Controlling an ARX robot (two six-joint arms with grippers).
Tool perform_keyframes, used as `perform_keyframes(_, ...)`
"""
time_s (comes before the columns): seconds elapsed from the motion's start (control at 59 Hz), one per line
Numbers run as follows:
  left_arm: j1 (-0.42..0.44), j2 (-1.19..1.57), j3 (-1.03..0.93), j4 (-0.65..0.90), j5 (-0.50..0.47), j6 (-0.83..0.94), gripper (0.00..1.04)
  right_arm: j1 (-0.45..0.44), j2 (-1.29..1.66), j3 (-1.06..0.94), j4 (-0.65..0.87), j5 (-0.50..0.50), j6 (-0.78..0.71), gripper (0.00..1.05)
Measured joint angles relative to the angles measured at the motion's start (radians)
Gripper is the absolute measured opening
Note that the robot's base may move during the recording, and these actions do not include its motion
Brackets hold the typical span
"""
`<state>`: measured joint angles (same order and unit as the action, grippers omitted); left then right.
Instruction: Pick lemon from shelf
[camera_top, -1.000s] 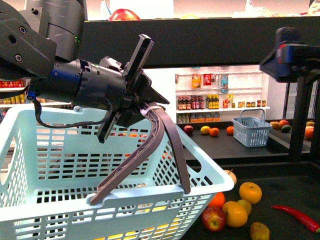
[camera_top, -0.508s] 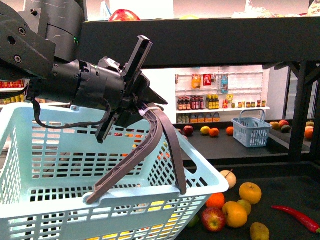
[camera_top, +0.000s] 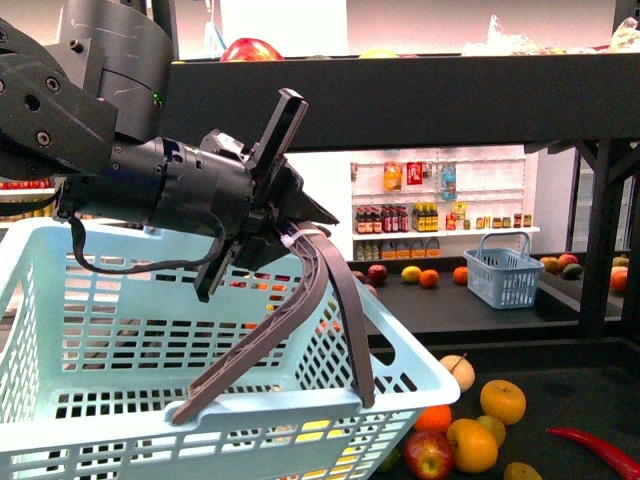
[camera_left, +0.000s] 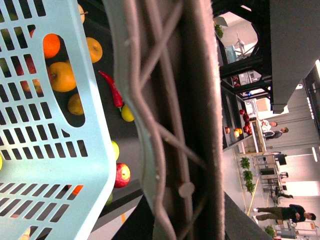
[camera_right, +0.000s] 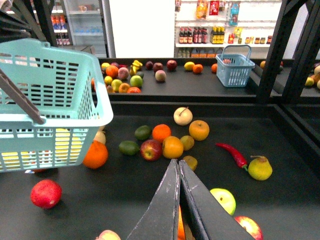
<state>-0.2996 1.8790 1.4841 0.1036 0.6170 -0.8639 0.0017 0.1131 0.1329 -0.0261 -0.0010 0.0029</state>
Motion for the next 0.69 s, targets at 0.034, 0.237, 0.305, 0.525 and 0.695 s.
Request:
perform_keyframes(0.034,0.000,0.000,0.000,0.000,0.000,-0.001,0.11,0.000,-0.005,-0.009,0.000,0.000,0.000,0.03)
perform_keyframes(0.237,0.000,0.001,0.000,0.000,0.000,0.002,0.11,0.000,-0.032,-0.045,0.011,0.000,0.000,0.03)
perform_keyframes(0.305,0.000,0.001,0.000,0.000,0.000,0.000,0.11,0.000,-0.039,-0.053,0.013,0.000,0.000,0.03)
perform_keyframes(0.525,0.000,0.001,0.000,0.000,0.000,0.000,0.11,0.000,-0.060,-0.078,0.017,0.000,0.000,0.03)
perform_keyframes(0.695,0.000,0.001,0.000,0.000,0.000,0.000,0.11,0.000,-0.086,-0.102,0.022,-0.001,0.000,0.03)
